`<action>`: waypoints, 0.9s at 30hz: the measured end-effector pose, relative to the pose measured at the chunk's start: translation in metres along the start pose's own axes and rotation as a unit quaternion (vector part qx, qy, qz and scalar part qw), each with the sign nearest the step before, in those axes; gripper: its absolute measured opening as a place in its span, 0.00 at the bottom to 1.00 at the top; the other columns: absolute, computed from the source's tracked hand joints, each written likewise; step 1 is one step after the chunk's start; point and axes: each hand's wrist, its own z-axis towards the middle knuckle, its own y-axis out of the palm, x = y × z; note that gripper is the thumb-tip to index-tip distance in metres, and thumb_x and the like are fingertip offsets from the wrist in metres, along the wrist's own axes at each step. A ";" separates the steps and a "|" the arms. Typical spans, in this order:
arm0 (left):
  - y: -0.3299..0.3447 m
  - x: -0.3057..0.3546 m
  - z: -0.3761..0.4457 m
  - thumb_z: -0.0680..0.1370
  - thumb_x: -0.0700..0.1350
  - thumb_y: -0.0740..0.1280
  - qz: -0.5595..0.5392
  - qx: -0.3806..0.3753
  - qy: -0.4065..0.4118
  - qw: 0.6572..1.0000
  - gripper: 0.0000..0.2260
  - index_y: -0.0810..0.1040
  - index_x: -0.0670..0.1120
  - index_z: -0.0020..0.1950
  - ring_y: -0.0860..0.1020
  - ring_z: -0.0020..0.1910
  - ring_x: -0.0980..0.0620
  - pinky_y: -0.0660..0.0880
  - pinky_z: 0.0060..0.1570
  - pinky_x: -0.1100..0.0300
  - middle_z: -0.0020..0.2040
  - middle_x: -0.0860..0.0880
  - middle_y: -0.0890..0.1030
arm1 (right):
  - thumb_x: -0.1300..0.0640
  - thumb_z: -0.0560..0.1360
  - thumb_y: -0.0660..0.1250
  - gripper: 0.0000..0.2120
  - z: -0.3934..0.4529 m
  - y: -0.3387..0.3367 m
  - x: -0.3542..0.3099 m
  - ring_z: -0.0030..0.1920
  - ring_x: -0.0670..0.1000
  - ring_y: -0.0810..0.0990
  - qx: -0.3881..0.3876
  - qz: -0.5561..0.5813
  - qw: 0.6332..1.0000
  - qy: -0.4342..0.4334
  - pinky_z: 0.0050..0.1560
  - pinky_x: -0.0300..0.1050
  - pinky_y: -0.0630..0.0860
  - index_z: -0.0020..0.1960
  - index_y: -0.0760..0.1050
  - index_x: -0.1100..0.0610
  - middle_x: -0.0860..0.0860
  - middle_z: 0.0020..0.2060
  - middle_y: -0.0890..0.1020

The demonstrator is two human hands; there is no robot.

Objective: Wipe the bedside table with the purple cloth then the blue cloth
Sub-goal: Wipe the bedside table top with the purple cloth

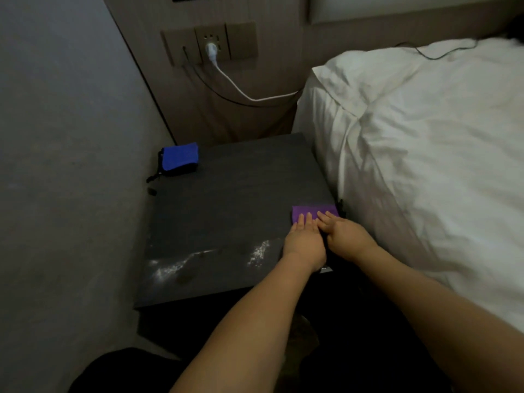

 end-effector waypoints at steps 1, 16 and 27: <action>0.000 0.003 0.001 0.80 0.44 0.56 -0.003 0.000 0.001 1.000 0.31 0.46 0.36 0.78 0.46 0.78 0.43 0.46 0.76 0.53 0.79 0.40 0.46 | 0.64 0.75 0.57 0.28 -0.001 0.000 0.002 0.76 0.51 0.57 0.001 0.000 1.000 0.003 0.74 0.40 0.55 0.74 0.59 0.57 0.54 0.76 0.58; 0.011 0.008 -0.019 0.81 0.44 0.55 -0.015 0.011 0.026 1.000 0.29 0.46 0.38 0.78 0.46 0.79 0.44 0.46 0.76 0.54 0.79 0.41 0.47 | 0.61 0.77 0.57 0.27 -0.024 0.015 -0.013 0.76 0.51 0.55 0.007 0.029 0.997 0.065 0.74 0.41 0.54 0.75 0.57 0.58 0.55 0.76 0.56; 0.020 -0.039 -0.051 0.80 0.43 0.55 0.009 0.013 0.008 1.000 0.30 0.45 0.38 0.78 0.45 0.79 0.45 0.45 0.76 0.54 0.79 0.41 0.45 | 0.59 0.78 0.53 0.26 -0.019 0.030 -0.069 0.77 0.53 0.54 -0.015 0.007 0.999 0.047 0.76 0.46 0.55 0.75 0.56 0.59 0.55 0.77 0.55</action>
